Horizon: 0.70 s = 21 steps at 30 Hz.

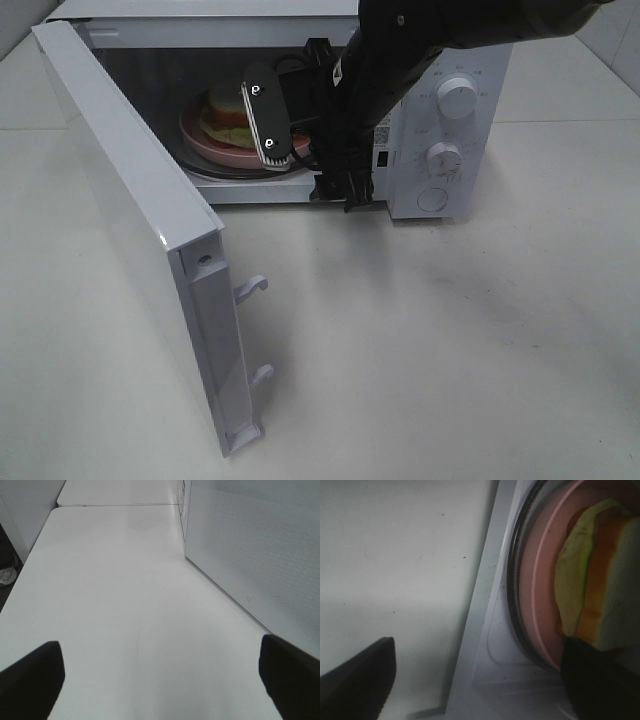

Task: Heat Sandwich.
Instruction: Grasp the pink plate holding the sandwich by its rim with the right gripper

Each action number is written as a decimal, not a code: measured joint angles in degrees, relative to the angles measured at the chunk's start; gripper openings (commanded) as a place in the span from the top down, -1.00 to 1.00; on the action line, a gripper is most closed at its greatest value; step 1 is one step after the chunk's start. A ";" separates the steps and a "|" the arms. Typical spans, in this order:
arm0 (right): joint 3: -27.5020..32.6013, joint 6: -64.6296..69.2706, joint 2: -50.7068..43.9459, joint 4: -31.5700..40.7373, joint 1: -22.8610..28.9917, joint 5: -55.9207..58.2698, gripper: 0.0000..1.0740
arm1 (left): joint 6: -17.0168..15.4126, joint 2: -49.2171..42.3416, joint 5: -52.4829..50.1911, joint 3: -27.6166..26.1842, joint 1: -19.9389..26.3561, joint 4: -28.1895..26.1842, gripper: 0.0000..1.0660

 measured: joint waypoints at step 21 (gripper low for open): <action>-13.18 0.11 11.75 0.80 0.00 -0.06 -0.56 | 0.00 0.00 0.00 0.00 0.00 0.00 -0.90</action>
